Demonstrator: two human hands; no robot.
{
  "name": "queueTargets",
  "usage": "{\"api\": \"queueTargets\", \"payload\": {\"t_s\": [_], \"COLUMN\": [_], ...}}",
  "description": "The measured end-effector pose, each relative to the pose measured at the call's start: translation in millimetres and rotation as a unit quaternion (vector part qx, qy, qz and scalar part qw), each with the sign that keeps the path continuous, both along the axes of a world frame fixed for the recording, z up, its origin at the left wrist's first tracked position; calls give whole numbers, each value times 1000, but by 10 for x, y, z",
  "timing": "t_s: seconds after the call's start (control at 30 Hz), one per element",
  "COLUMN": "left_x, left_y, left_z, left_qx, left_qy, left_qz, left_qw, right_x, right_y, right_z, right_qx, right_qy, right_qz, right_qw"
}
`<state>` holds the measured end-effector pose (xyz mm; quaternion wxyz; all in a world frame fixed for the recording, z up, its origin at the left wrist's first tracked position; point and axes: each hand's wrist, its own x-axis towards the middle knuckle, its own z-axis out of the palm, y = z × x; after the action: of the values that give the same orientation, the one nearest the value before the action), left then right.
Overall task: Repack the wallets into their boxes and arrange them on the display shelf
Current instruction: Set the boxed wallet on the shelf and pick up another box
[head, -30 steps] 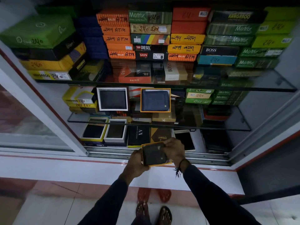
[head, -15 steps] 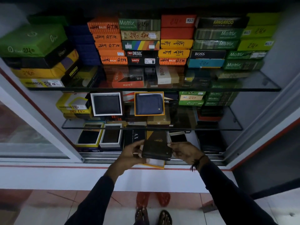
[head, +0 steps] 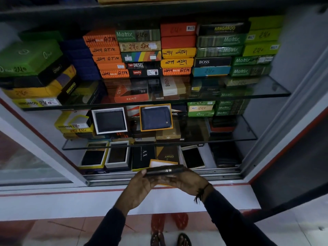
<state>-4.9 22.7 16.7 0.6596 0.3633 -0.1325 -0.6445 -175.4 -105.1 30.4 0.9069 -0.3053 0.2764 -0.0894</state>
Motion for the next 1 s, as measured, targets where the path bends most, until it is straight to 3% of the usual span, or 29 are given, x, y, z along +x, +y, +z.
{"api": "queueTargets", "payload": {"t_s": [0.23,0.4,0.7,0.8,0.93,1.0], "left_x": [-23,-53,45,185,121,4], "left_y": [-4,-21,53,129,104,23], "left_z": [33,64,-68,-157,-163,-162], "left_qx": [-3,-6,27,46,39,33], "left_qy": [62,60,47,-25,-109,-115], "left_qz": [57,28,52,102,114,111], "left_qw": [996,998,997,993,987,987], "right_x": [7,-17,-61,-203,-137,79], "right_y": [-46,-50,-156,-286,-53,255], "right_z": [88,132,180,394,710,741], "right_qx": [-127,-72,-99,-121,-270,-437], "right_qy": [108,42,76,110,167,209], "right_qz": [76,95,-11,-60,-93,-142], "right_qw": [983,992,992,985,944,863]}}
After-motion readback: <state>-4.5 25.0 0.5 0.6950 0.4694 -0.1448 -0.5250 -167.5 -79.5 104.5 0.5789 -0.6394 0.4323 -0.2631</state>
